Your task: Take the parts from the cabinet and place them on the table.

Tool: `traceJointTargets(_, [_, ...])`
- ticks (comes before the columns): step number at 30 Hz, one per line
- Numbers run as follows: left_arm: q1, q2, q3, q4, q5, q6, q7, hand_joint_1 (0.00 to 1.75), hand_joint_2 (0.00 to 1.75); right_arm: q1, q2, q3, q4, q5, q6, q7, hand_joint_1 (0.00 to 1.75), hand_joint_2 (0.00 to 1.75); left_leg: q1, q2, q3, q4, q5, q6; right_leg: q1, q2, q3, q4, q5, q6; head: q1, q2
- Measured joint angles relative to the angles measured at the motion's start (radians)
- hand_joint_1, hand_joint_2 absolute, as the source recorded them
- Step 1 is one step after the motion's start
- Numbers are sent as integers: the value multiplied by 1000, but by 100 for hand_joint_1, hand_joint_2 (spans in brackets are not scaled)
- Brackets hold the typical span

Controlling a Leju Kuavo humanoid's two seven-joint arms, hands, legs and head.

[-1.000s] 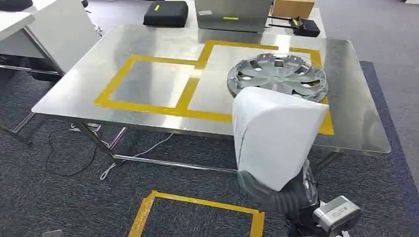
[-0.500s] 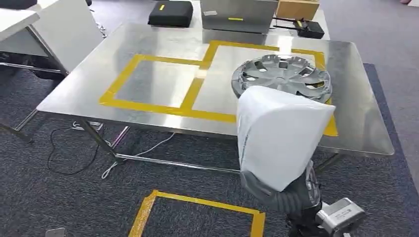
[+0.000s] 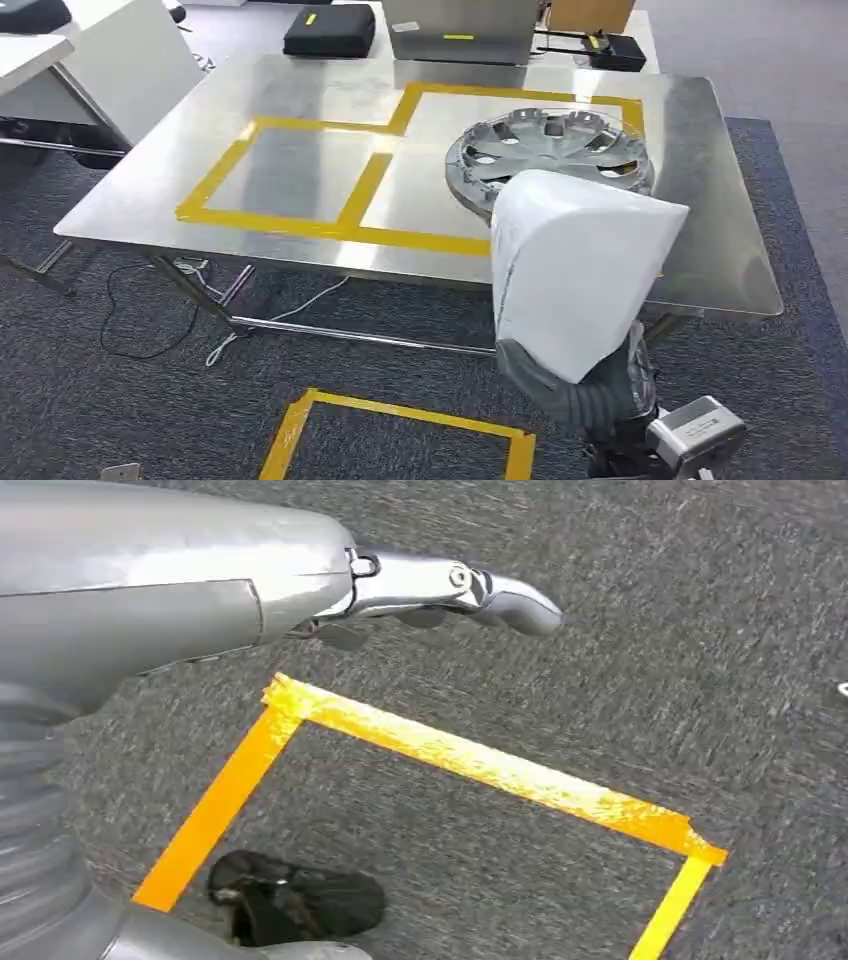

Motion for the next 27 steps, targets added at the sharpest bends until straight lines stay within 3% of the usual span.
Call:
traceJointTargets(1, [1,0,0,0,0,0,0,0,175,0,0,0,0,0,0,0,175,175,0,0,-45,88,-32,-1,2,-1,2,0,-3,-4,0,0])
traceJointTargets(2, [2,0,0,0,1,0,0,0,175,1,0,0,0,0,0,0,175,175,0,0,-76,143,-42,-1,4,-1,5,0,-5,-5,0,0])
traceJointTargets(3, [4,0,0,0,1,0,0,0,175,1,0,0,0,0,1,0,175,175,-1,0,-87,152,-27,1,6,-1,10,0,-8,-6,0,0])
traceJointTargets(4, [4,0,0,-1,1,0,0,0,175,1,0,0,0,1,0,0,175,175,-1,0,-75,113,15,6,7,0,17,0,-13,-6,0,0])
traceJointTargets(6, [4,0,0,-1,1,-2,-1,0,175,0,0,-1,0,3,-2,0,175,175,-6,0,-10,-46,114,22,10,1,34,0,-25,-4,0,0])
traceJointTargets(7, [4,1,-1,-2,1,-3,-2,0,175,0,0,-1,0,6,-2,0,175,175,-11,1,20,-117,135,35,9,0,38,-2,-32,0,0,0])
traceJointTargets(8, [3,2,-1,-3,2,-4,-2,0,175,-1,0,-1,0,9,-3,-1,175,175,-15,5,33,-128,118,40,16,0,38,-1,-39,10,2,0])
traceJointTargets(9, [1,1,-2,-6,2,-5,-4,0,175,-2,0,-1,0,12,-3,-2,175,175,-16,6,41,-148,106,39,12,-1,38,-2,-38,15,-2,0])
traceJointTargets(11, [3,1,-4,-8,3,-6,-5,0,175,-4,0,-1,0,19,-2,-1,175,175,-17,4,39,-158,105,43,12,-3,47,-1,-24,31,-1,0])
traceJointTargets(12, [4,-1,-5,-9,3,-7,-5,0,175,-7,0,-1,-1,22,-2,0,175,175,-12,1,54,-166,105,45,12,-3,51,1,-26,35,0,0])
traceJointTargets(14, [4,0,-8,-14,4,-7,-5,0,175,-13,0,2,-2,32,-1,0,175,175,-7,1,72,-175,101,54,12,0,17,65,-67,41,6,0])
traceJointTargets(17, [2,-3,-11,-14,4,-7,-5,0,175,-17,0,4,-2,38,-1,7,175,175,-9,1,75,-174,89,60,11,0,-122,280,-156,50,9,0])
traceJointTargets(18, [3,-3,-11,-14,4,-7,-5,0,175,-17,0,5,-2,40,-1,9,175,175,-9,0,79,-174,85,59,11,0,-143,298,-148,51,11,0])
traceJointTargets(19, [3,-3,-12,-14,4,-7,-5,0,175,-18,0,5,0,42,-1,10,175,175,-9,0,87,-174,80,58,11,0,-140,270,-112,51,10,0])
traceJointTargets(21, [3,-3,-15,-14,4,-8,-5,0,175,-23,0,7,0,44,0,11,175,175,-8,-1,111,-174,65,52,10,0,-79,109,7,47,10,0])
traceJointTargets(22, [4,-3,-17,-14,4,-8,-5,0,175,-25,0,8,0,45,0,11,175,175,-8,-1,121,-175,56,48,10,-1,-49,32,45,44,11,0])
traceJointTargets(23, [2,-3,-17,-15,4,-8,-5,0,175,-26,0,8,2,45,0,12,175,175,-8,-1,124,-175,54,44,17,-1,-52,33,9,40,6,0])
traceJointTargets(24, [0,-3,-17,-15,4,-8,-4,0,175,-30,0,9,2,45,0,12,175,175,-9,-1,118,-171,50,35,20,-3,-44,11,-11,27,11,0])
traceJointTargets(25, [2,-3,-18,-15,4,-8,-2,0,175,-26,0,10,2,46,0,15,175,175,-9,0,118,-173,44,26,20,-2,-41,16,15,15,6,0])
traceJointTargets(27, [1,-3,-19,-15,4,-8,-1,0,175,-33,0,14,3,47,2,19,175,175,-10,0,131,-165,46,17,18,-1,-29,12,12,3,7,0])
